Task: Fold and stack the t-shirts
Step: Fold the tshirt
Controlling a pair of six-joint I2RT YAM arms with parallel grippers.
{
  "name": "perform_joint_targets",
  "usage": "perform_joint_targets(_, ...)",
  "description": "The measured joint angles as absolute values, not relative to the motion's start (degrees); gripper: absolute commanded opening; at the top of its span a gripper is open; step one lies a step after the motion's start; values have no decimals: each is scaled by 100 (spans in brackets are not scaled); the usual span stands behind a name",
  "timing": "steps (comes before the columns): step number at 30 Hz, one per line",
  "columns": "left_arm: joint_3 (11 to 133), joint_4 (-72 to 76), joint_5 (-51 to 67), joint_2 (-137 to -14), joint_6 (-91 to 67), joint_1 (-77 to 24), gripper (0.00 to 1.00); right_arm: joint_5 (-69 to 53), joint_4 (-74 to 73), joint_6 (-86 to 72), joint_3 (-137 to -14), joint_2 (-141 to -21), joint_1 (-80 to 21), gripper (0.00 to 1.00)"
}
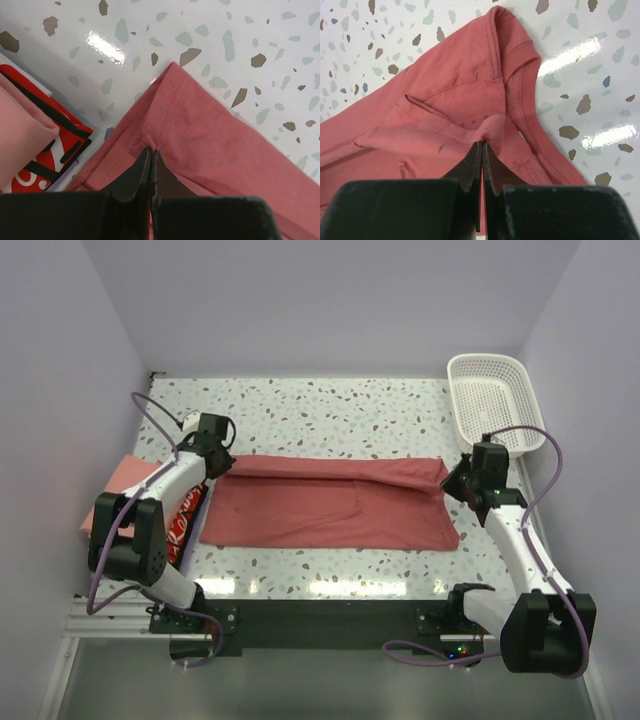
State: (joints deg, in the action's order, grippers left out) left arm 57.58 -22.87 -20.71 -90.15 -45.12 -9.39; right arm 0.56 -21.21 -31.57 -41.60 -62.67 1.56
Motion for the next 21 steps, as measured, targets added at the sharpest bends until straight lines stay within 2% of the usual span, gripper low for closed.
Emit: perform_joint_targets(21,4694,-1933,-2058,-8335,-4755,-939,0,-167,-2421,-3315,-3081,-5315,156,0)
